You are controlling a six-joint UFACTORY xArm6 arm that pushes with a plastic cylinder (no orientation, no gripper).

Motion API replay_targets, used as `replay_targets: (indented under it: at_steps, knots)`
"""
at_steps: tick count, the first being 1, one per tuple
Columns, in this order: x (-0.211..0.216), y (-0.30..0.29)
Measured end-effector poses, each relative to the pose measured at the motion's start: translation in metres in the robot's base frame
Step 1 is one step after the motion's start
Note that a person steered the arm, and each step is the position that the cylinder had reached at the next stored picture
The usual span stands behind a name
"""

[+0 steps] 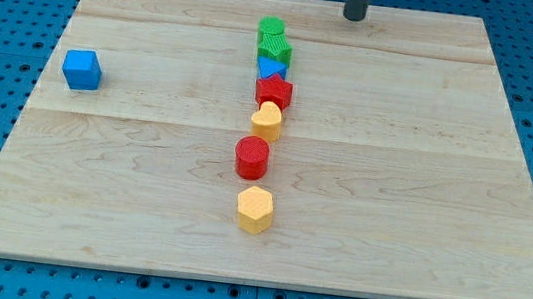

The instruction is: Separate the green blocks

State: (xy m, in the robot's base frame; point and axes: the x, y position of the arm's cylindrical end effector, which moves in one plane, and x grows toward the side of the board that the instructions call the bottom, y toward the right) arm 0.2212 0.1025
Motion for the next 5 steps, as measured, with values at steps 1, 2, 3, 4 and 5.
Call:
replay_targets:
  at_steps: [1, 2, 3, 4, 5]
  knots:
    - [0.013, -0.013]
    - [0.050, -0.051]
    - [0.049, -0.124]
    - [0.029, -0.134]
    - [0.016, -0.138]
